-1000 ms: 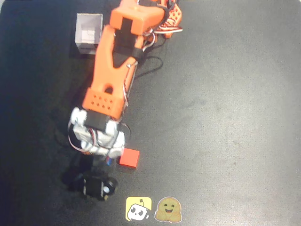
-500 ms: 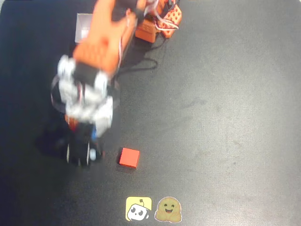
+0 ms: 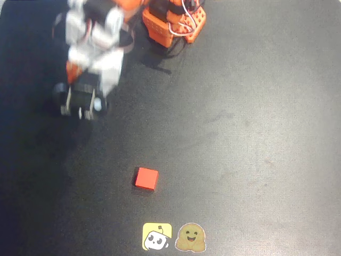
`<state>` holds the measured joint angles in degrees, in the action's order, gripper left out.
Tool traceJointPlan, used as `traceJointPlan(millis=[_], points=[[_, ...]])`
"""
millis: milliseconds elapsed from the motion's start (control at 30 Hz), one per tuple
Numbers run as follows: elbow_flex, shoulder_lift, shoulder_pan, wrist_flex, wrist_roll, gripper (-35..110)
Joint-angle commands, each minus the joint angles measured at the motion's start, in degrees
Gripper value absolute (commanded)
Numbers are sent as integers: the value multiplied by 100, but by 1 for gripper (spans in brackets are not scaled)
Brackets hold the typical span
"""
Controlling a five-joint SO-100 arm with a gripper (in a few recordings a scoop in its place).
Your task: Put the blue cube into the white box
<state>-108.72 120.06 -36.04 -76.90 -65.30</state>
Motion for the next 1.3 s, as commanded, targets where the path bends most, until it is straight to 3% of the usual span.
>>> traceJointPlan(millis=[0,567,767,1267], points=[[-422,1072,-264,-220,141,0],[-1696,3920,-1890,-1521,475,0],[-2461,4869,-2452,-1608,501,0],[-3305,4781,-3507,-853,668,0]])
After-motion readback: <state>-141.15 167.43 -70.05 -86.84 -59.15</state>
